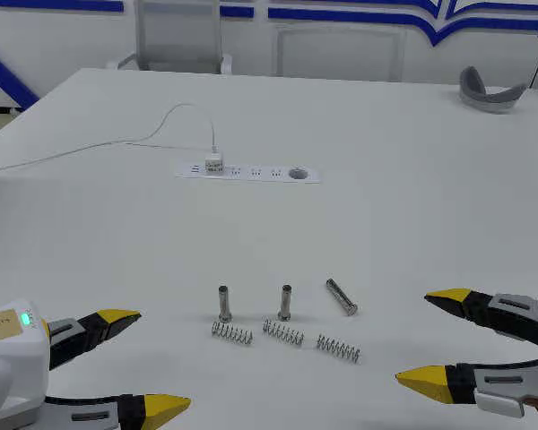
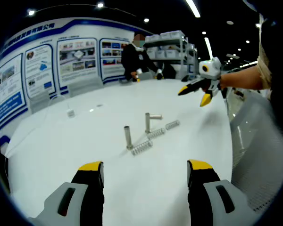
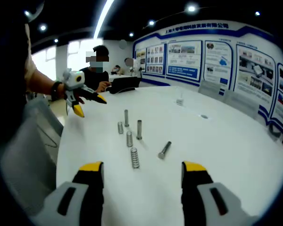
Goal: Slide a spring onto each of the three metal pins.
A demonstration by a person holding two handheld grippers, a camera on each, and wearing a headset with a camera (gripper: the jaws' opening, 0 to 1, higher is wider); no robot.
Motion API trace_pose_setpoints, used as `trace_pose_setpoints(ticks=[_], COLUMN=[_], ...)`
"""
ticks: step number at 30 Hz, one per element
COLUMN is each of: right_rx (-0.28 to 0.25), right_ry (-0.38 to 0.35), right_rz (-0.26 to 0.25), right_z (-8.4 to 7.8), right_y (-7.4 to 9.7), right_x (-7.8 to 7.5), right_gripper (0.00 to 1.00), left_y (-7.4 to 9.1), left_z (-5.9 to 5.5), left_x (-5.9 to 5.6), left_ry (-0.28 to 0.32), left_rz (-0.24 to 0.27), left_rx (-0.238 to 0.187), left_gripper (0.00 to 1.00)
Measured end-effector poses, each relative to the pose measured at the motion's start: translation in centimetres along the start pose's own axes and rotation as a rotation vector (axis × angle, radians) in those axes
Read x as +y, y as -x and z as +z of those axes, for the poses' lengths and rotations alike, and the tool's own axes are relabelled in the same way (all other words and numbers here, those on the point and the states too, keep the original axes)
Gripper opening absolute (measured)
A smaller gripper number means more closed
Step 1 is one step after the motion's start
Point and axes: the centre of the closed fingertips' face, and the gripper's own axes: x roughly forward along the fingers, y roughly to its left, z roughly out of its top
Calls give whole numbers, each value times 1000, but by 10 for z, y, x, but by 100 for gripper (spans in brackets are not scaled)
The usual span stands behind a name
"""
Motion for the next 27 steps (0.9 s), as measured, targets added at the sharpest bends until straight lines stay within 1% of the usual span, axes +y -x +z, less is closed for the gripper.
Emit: trace_pose_setpoints(ticks=[5, 12, 21, 27], right_rx=[0, 0, 3, 2], right_ry=[-7, -25, -37, -51], right_rz=[-4, -15, -29, -49], right_z=[0, 1, 3, 6], right_y=[0, -1, -2, -2], right_x=[-1, -3, -7, -12], right_gripper=[68, 67, 66, 66], left_y=[0, -1, -2, -3], left_z=[0, 0, 4, 5], left_x=[-1, -2, -5, -6], left_ry=[10, 6, 5, 6], left_rz=[-1, -6, -10, -10], left_rx=[-4, -3, -15, -19], left_gripper=[73, 73, 73, 73])
